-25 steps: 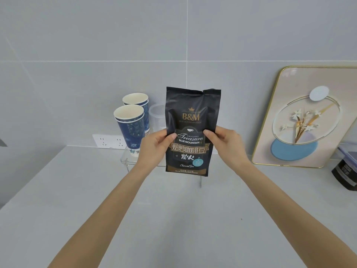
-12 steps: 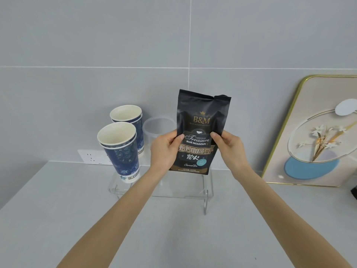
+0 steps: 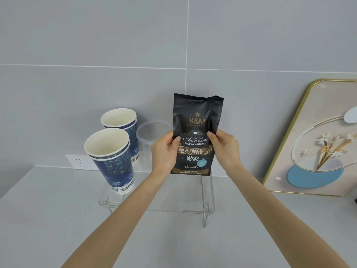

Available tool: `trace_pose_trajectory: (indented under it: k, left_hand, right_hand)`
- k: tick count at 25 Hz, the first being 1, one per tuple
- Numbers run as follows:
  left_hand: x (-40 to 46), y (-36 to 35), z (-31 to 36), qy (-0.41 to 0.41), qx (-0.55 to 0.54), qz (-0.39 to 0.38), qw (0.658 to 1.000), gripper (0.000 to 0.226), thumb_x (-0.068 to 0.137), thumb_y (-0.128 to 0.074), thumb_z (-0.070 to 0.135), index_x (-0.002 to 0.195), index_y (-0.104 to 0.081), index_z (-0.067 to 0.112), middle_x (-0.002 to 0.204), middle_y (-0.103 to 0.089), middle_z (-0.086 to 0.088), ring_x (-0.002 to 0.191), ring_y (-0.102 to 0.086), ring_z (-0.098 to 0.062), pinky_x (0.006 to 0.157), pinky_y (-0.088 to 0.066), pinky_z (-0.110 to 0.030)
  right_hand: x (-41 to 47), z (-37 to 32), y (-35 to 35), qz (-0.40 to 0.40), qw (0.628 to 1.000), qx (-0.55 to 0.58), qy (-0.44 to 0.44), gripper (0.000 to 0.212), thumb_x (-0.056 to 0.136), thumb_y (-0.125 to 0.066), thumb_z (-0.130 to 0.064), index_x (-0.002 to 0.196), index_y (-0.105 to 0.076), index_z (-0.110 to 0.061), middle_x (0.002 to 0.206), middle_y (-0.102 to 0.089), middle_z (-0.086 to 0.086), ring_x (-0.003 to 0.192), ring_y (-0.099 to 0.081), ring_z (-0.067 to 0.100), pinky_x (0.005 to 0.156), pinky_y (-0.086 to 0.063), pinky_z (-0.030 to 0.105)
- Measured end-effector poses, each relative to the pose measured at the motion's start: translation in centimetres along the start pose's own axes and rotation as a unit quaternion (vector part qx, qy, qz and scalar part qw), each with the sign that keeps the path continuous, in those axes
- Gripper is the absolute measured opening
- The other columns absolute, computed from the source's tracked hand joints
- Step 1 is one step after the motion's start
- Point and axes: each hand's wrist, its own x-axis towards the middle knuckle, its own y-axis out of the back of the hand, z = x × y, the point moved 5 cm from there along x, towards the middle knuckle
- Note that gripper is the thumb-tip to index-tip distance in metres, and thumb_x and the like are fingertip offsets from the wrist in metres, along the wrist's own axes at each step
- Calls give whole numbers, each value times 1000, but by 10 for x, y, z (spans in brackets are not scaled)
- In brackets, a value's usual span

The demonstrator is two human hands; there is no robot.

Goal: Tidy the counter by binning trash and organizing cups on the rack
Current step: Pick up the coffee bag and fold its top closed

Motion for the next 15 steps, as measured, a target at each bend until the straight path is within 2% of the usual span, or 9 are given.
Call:
trace_pose_trajectory:
  k: [2, 4, 5, 7, 9, 11, 15]
  left_hand:
    - [3, -2, 0, -1, 0, -8, 1000, 22, 92, -45, 8, 108, -59, 1, 109, -69, -14, 90, -59, -16, 84, -52, -36]
    - [3, -2, -5, 8, -2, -6, 1000, 24, 92, -44, 8, 112, -56, 2, 113, -67, -14, 97, -61, -18, 84, -51, -34]
    - [2, -2, -7, 10, -3, -5, 1000, 24, 92, -43, 7, 113, -55, 3, 115, -66, -14, 102, -62, -22, 86, -51, -35]
    - [-2, -4, -11, 7, 6, -11, 1000, 29, 92, -43, 5, 120, -49, 4, 120, -63, -15, 109, -60, -27, 90, -50, -36]
    - [-10, -10, -12, -6, 26, -29, 999, 42, 90, -46, 4, 131, -38, 8, 127, -57, -12, 114, -56, -25, 91, -44, -27]
    - [-21, -15, -15, -26, 44, -47, 998, 60, 87, -51, 3, 140, -24, 11, 136, -49, -10, 119, -52, -22, 91, -41, -23]
    - [-49, -24, -38, -43, 99, -87, 990, 81, 84, -55, 3, 144, -2, 13, 146, -30, -10, 129, -41, -21, 98, -43, -28]
  right_hand:
    - [3, 0, -2, 6, 1000, -22, 8, 27, 93, -48, -16, 66, -47, -12, 73, -61, 7, 58, -50, 12, 42, -38, 5]
    - [0, 1, -6, -21, 999, -30, 8, 9, 91, -52, -17, 87, -53, -9, 88, -63, 6, 66, -55, 9, 48, -41, 2]
    - [-3, 1, -9, -45, 998, -37, 9, 17, 88, -56, -18, 103, -53, -10, 96, -62, 3, 74, -57, 11, 54, -43, 3]
    - [-10, 3, -15, -87, 995, -57, 6, 51, 81, -65, -17, 126, -41, -12, 104, -57, -2, 88, -55, 13, 71, -48, 17]
    - [-17, 6, -19, -90, 994, -61, 5, 61, 78, -69, -14, 129, -36, -12, 113, -60, 2, 91, -55, 14, 77, -47, 25]
    - [-20, 9, -20, -72, 996, -52, 8, 59, 78, -69, -12, 127, -37, -11, 120, -62, 9, 95, -58, 17, 78, -47, 25]
    - [-20, 12, -22, -51, 997, -50, 4, 55, 79, -68, -14, 125, -37, -9, 122, -61, 12, 97, -59, 19, 78, -47, 26]
